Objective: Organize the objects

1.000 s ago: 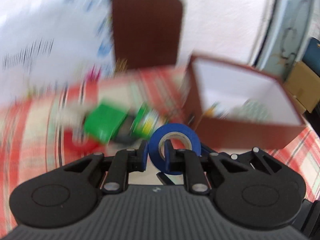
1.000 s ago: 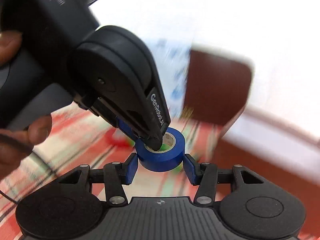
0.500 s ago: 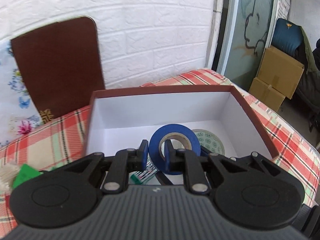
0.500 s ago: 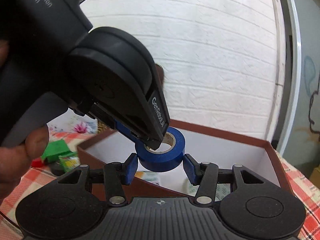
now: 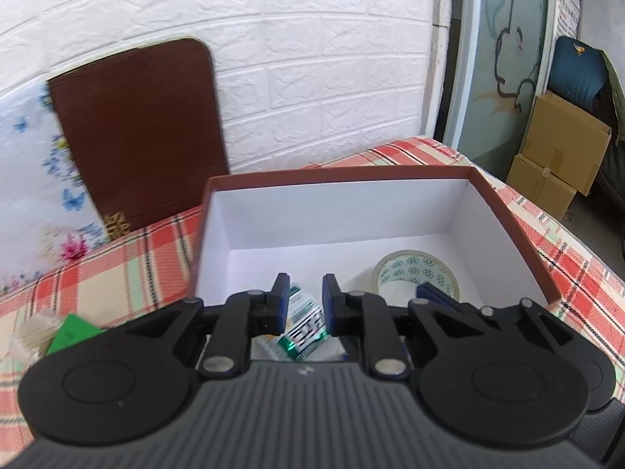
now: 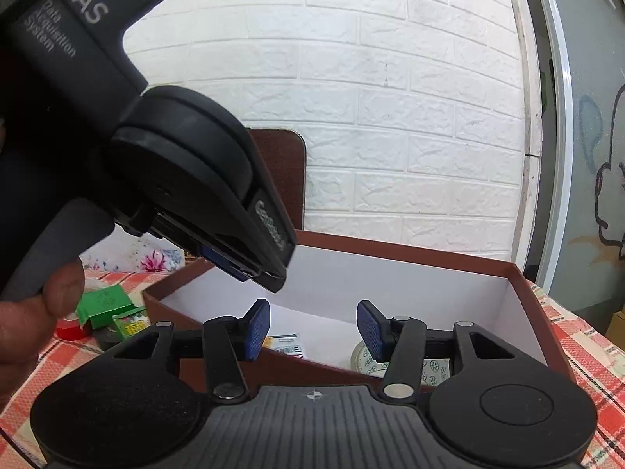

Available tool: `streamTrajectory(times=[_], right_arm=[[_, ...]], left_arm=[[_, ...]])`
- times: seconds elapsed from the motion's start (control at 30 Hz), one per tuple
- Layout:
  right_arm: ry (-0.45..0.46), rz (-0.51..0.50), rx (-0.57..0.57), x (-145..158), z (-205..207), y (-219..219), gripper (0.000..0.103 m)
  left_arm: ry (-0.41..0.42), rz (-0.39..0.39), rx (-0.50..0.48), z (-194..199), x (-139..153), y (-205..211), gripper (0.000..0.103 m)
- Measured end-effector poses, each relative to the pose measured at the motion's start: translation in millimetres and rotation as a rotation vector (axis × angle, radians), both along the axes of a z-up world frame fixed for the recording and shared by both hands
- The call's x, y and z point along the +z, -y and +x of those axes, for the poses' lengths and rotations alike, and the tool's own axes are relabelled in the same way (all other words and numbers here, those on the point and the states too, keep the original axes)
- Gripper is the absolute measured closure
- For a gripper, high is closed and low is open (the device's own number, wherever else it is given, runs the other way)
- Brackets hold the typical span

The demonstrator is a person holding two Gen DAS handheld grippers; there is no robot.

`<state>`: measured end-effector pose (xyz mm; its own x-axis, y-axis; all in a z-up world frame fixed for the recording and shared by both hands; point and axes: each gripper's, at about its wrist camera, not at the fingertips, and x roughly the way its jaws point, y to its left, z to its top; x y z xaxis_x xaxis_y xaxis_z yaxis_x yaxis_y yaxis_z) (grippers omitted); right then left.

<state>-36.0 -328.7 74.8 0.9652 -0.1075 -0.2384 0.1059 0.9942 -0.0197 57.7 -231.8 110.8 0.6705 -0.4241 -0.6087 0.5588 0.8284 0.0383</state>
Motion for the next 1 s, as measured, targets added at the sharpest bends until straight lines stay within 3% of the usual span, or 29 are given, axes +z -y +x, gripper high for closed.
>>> streamTrajectory(times=[0.23,0.67,0.8,1.0], right_arm=[[0.011,-0.006,0.019,6.3,-27.7,-33.7,0.054],[0.004,0.121,-0.029,26.4,-69.3,-45.0,0.054],[-0.011,0.142,-0.026,23.4,-76.9,-54.5,0.054],[-0.094,0.176,0.01,4.5,-87.4,-85.2,0.054]], left_arm=[[-0.003,-0.003,0.088,-20.5,2.2,-48.7,0.082],[0.043,-0.032,0.187,-65.8,-0.6,-130.7,0.074],[0.057,-0.029,0.212,-78.3,-9.3,-150.4,0.073],[0.074,-0.001,0.271,-93.4,-30.2,-187.9,0.062]])
